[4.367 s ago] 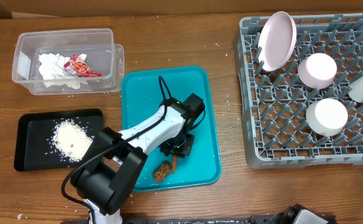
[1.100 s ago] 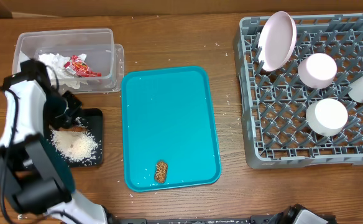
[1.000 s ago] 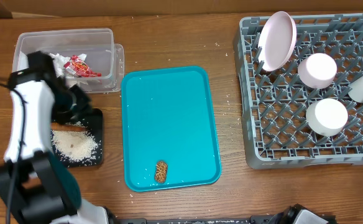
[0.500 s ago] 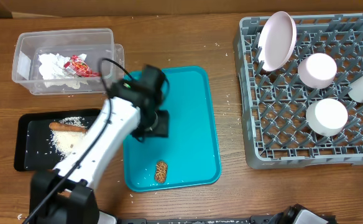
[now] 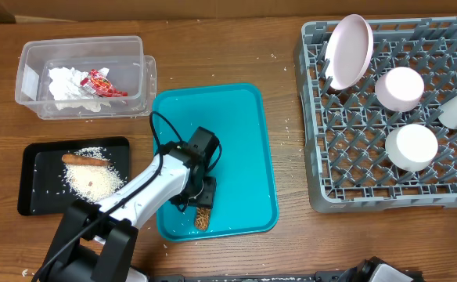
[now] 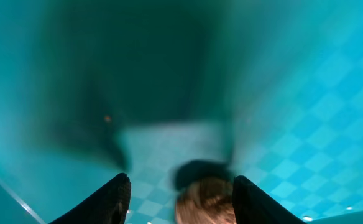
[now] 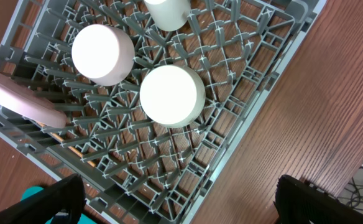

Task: Sort waste into correct bins and load items into the dishwasher
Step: 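Move the left gripper to the pinecone on the tray and grasp it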

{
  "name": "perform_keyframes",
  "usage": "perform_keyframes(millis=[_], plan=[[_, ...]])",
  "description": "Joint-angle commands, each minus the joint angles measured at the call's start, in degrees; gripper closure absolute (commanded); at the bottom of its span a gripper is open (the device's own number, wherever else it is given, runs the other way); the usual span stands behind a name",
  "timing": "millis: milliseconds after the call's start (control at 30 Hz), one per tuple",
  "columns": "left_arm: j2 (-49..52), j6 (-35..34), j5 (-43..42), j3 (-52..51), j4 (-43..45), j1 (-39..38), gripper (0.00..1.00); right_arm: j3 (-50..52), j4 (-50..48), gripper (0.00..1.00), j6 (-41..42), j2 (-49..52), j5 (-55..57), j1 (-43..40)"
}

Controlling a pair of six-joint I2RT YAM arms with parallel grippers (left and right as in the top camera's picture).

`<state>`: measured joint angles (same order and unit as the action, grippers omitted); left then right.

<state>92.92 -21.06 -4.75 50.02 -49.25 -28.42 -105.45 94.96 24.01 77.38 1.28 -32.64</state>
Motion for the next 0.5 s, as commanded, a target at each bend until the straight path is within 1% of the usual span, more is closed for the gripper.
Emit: perform_keyframes(millis=[0,267,367,467], plan=[[0.26,-0.61,-1.70,-1.36,0.92,-0.92,0.45,-1.01,-0.33,0.00,0.44,-0.20,-0.28,-0.26],[0.24,1.42,-2.95,-1.14,0.87,-4.24,0.44,-1.01,-0.33,0.00,0.44,-0.22,-0.28,-0.28],[0.24,1.33,-5.40,-1.09,-1.09,-4.85,0.44,-1.01,-0.33,0.00,0.44,-0.22,-0.28,-0.26],[0.24,-0.46,-6.05,-1.09,-4.28,-4.96,0.41,-1.01,-0.33,0.00,0.44,-0.20,-0.28,-0.26]])
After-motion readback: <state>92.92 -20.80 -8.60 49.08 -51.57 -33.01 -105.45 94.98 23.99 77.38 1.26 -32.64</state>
